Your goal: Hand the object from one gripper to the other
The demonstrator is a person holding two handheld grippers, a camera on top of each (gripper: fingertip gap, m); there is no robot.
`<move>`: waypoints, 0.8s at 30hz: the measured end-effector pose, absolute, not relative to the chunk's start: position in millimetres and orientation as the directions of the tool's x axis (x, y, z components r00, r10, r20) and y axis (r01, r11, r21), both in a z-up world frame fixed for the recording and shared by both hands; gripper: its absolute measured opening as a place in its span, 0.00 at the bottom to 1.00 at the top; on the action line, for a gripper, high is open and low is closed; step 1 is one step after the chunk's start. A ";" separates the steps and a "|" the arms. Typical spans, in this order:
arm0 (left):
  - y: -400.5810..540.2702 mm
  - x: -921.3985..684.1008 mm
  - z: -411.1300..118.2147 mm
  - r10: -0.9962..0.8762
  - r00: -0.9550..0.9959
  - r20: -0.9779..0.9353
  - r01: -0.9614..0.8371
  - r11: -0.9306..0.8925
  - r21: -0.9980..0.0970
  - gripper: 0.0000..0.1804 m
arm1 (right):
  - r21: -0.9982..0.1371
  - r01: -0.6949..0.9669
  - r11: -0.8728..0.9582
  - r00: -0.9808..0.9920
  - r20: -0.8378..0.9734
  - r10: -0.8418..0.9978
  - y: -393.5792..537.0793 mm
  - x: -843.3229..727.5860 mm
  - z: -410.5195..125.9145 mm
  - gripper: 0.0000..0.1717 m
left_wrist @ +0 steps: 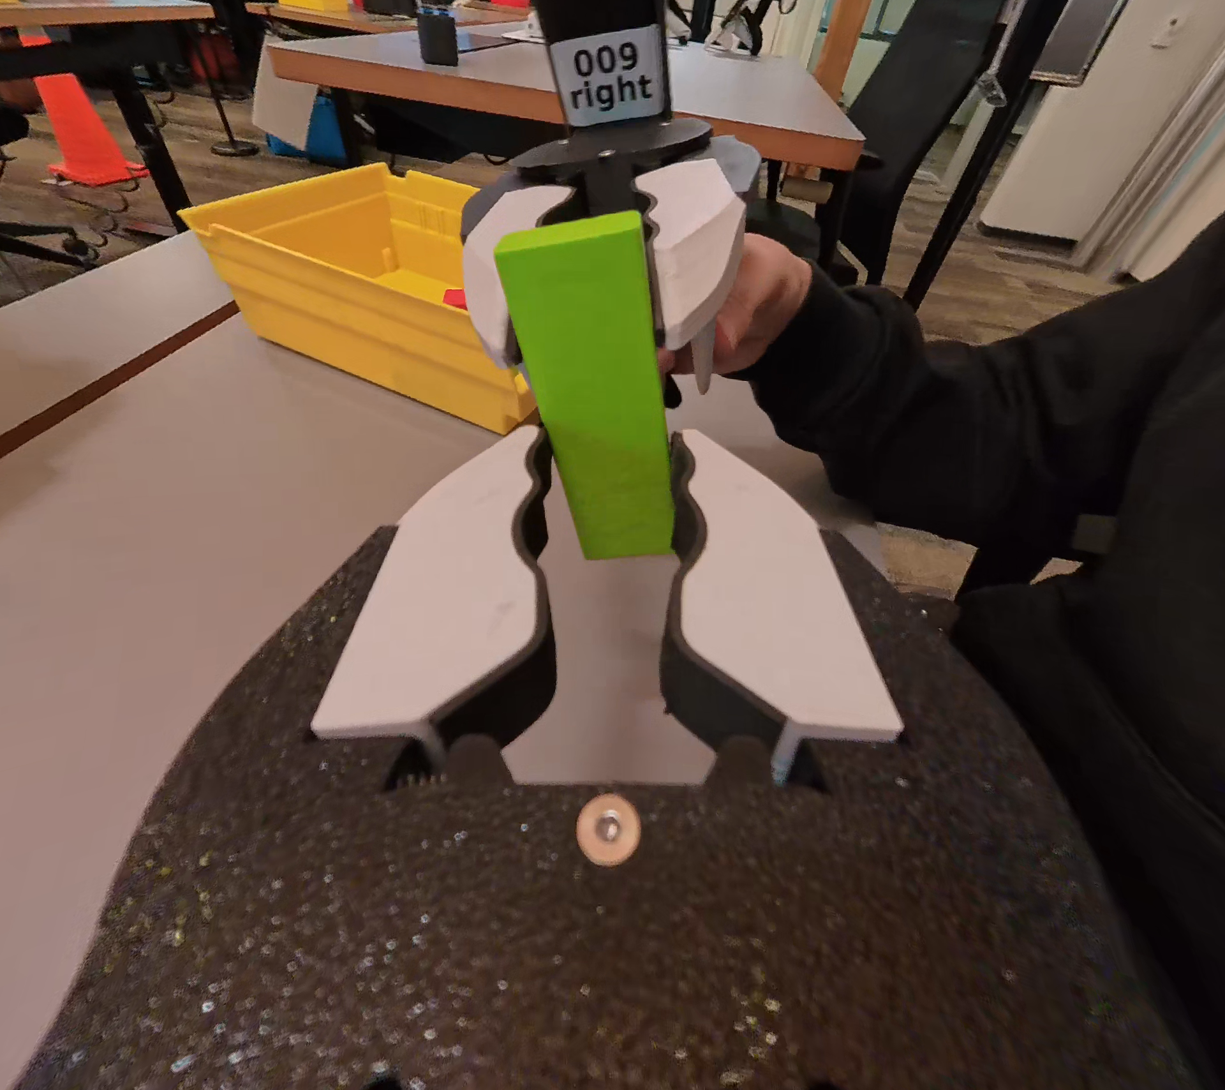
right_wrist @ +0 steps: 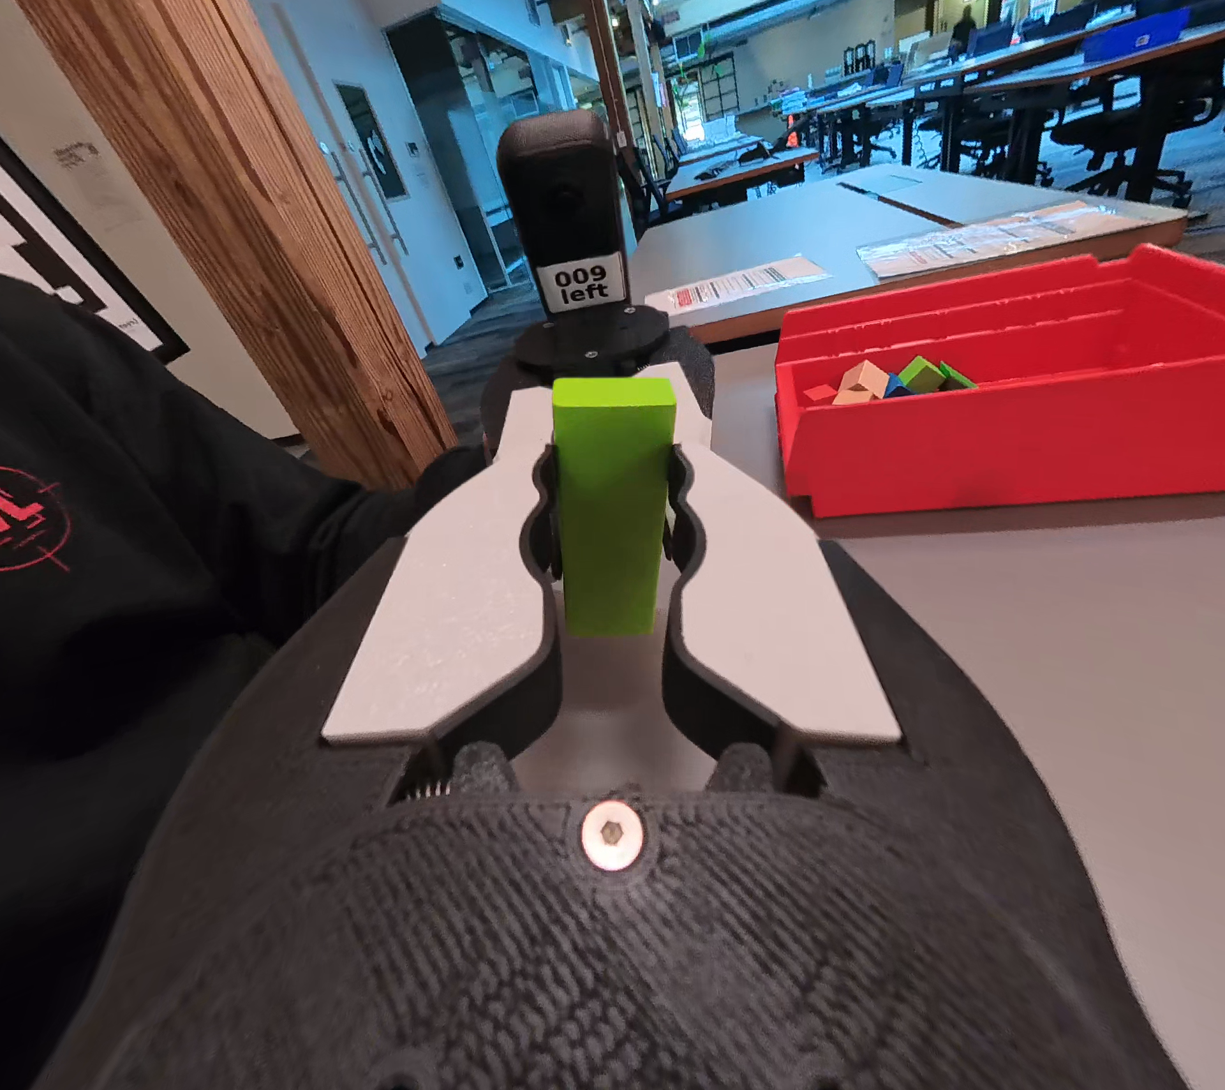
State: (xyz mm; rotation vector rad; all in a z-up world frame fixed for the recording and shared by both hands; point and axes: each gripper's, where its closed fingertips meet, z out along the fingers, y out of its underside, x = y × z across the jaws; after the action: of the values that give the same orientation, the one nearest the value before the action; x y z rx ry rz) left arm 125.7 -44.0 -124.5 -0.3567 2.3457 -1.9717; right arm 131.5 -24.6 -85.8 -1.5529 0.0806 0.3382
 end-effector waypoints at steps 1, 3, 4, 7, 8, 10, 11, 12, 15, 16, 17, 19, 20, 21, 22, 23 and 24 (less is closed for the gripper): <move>-43.6 127.5 -126.0 -0.225 -0.968 0.112 -0.147 0.148 -0.978 0.19 | -0.967 -0.254 -0.027 0.956 -0.256 0.147 -23.2 132.9 -87.7 0.19; -41.6 134.7 -125.9 -0.265 -0.955 0.130 -0.163 0.105 -0.981 0.18 | -0.968 -0.247 -0.034 0.964 -0.249 0.096 -19.9 137.7 -89.5 0.19; -38.9 140.7 -125.1 -0.299 -0.945 0.135 -0.165 0.078 -0.983 0.18 | -0.972 -0.233 -0.037 0.970 -0.235 0.054 -20.6 143.3 -90.9 0.19; -26.1 155.2 -120.2 -0.385 -0.909 0.158 -0.167 -0.011 -0.986 0.23 | -0.980 -0.199 -0.025 0.971 -0.193 -0.144 -45.3 176.1 -91.3 0.19; -22.0 157.8 -120.0 -0.397 -0.901 0.175 -0.177 -0.030 -0.984 0.23 | -0.981 -0.193 0.002 0.955 -0.188 -0.230 -62.6 191.1 -87.6 0.19; -17.3 159.4 -122.2 -0.395 -0.895 0.207 -0.206 -0.044 -0.978 0.22 | -0.982 -0.185 0.034 0.878 -0.181 -0.444 -112.0 225.3 -84.7 0.19; -15.8 160.7 -124.3 -0.397 -0.891 0.221 -0.221 -0.045 -0.974 0.22 | -0.983 -0.181 0.029 0.812 -0.166 -0.560 -142.9 241.9 -86.9 0.19; -14.9 161.6 -126.5 -0.398 -0.888 0.230 -0.233 -0.041 -0.972 0.22 | -0.985 -0.174 0.014 0.726 -0.138 -0.674 -177.2 257.0 -90.5 0.19; -15.9 159.6 -130.0 -0.373 -0.895 0.244 -0.255 -0.019 -0.967 0.22 | -0.977 -0.212 -0.019 0.437 -0.077 -0.896 -276.2 283.6 -105.1 0.19; -16.0 159.6 -130.6 -0.371 -0.896 0.243 -0.258 -0.011 -0.966 0.22 | -0.973 -0.232 -0.012 0.375 -0.078 -0.924 -298.4 288.0 -108.8 0.19; -15.8 160.3 -131.3 -0.375 -0.895 0.240 -0.258 -0.002 -0.966 0.22 | -0.967 -0.255 -0.017 0.336 -0.072 -0.939 -314.5 293.0 -112.3 0.19; -15.2 162.5 -132.2 -0.387 -0.892 0.234 -0.256 0.004 -0.967 0.21 | -0.948 -0.307 -0.082 0.273 -0.005 -0.962 -338.5 305.9 -120.0 0.19; -15.1 163.3 -133.2 -0.389 -0.890 0.237 -0.260 0.006 -0.966 0.21 | -0.928 -0.352 -0.124 0.253 0.033 -0.967 -346.9 312.8 -126.0 0.19; -14.8 163.8 -134.4 -0.389 -0.888 0.244 -0.267 0.007 -0.964 0.21 | -0.906 -0.390 -0.162 0.232 0.074 -0.970 -354.5 320.6 -131.8 0.19; -14.3 164.3 -135.5 -0.391 -0.885 0.251 -0.276 0.009 -0.961 0.21 | -0.882 -0.428 -0.196 0.222 0.107 -0.969 -359.7 328.4 -139.1 0.19; -13.5 164.9 -136.3 -0.394 -0.882 0.257 -0.284 0.011 -0.959 0.21 | -0.848 -0.481 -0.223 0.226 0.126 -0.966 -362.4 334.5 -149.1 0.19; -12.2 165.1 -136.9 -0.397 -0.881 0.259 -0.289 0.016 -0.957 0.21 | -0.812 -0.527 -0.250 0.228 0.148 -0.962 -364.5 339.6 -158.2 0.19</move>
State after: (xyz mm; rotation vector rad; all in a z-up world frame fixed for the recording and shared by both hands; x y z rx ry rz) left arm 165.1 -12.2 -136.9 -0.7376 2.1790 -2.0165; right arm 339.6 -364.5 -158.2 -1.8764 1.3690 -0.8878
